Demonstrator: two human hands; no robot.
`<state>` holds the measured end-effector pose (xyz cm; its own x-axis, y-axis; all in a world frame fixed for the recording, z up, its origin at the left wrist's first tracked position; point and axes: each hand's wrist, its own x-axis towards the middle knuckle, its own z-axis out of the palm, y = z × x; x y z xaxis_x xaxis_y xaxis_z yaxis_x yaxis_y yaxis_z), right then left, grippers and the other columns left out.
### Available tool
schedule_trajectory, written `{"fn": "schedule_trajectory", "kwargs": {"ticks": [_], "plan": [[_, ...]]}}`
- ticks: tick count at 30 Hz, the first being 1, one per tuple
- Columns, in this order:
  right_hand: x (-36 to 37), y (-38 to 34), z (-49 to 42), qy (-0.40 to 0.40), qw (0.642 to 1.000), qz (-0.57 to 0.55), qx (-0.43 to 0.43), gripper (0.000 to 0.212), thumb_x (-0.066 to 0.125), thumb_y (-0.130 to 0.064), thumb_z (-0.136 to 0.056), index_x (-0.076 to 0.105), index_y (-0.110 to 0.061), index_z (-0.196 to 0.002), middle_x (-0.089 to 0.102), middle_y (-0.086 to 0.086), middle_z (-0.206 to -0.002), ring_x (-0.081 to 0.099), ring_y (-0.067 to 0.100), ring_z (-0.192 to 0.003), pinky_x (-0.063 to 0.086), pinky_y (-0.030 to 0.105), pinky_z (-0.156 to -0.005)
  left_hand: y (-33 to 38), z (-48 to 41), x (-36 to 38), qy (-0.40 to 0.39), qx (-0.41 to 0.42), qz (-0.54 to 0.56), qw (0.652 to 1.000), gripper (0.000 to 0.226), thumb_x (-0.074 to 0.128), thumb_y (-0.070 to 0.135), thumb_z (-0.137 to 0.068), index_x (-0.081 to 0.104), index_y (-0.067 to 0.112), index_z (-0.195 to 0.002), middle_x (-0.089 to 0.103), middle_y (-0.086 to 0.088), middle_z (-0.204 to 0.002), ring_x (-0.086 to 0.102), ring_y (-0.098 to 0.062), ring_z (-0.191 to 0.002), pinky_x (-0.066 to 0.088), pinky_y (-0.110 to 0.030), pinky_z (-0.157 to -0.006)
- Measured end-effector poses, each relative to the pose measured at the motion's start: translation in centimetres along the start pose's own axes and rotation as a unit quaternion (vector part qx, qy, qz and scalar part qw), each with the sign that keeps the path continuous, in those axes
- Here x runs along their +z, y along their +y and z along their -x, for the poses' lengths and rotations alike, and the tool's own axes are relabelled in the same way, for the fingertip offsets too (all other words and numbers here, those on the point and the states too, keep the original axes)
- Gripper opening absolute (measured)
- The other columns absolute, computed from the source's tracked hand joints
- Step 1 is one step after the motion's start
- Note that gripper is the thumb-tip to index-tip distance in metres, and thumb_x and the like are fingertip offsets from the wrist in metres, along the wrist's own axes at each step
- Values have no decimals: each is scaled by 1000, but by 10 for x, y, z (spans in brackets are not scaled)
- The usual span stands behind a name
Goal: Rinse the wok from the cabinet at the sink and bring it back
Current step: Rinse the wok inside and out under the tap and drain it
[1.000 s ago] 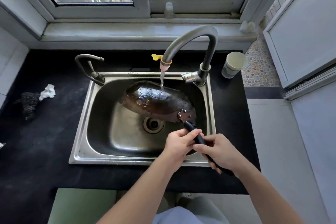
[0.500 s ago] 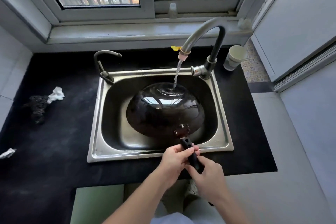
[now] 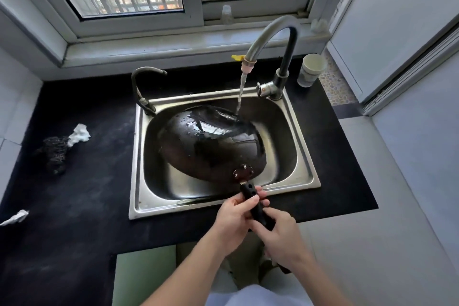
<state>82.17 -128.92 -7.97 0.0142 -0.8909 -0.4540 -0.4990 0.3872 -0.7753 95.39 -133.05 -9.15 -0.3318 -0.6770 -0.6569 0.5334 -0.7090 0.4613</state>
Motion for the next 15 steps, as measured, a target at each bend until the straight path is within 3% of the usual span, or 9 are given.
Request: {"fn": "schedule_trajectory", "kwargs": {"ticks": [2, 6, 10, 15], "plan": [[2, -6, 3, -40, 998, -51, 16, 20, 70, -40, -86, 70, -20, -91, 62, 7, -47, 56, 23, -34, 45, 32, -36, 3, 5, -4, -33, -19, 33, 999, 37, 60, 8, -89, 61, 2, -126, 69, -13, -120, 66, -23, -104, 54, -34, -93], [3, -16, 8, -79, 988, -128, 33, 22, 72, -26, -91, 67, -6, -97, 53, 5, -46, 46, 14, -30, 36, 23, -32, 12, 12, -10, -65, -32, 21, 997, 40, 56, 10, -91, 56, 0, -130, 67, -12, -125, 67, -20, -103, 56, -35, -90], [9, -21, 10, -88, 978, -181, 59, 26, 72, -20, -91, 65, 4, -97, 49, -2, -42, 42, 11, -28, 34, 20, -29, 13, 15, -13, -44, -13, -21, 999, 34, 53, 9, -94, 57, -2, -127, 71, -10, -115, 68, -17, -96, 58, -35, -86], [10, -16, 10, -118, 956, -254, 89, 17, 67, -14, -94, 60, 1, -89, 48, 2, -44, 39, 11, -28, 31, 18, -29, 11, 14, -8, 0, 8, -79, 997, 23, 58, 4, -94, 62, -4, -115, 72, -8, -96, 66, -17, -85, 56, -39, -88]]}}
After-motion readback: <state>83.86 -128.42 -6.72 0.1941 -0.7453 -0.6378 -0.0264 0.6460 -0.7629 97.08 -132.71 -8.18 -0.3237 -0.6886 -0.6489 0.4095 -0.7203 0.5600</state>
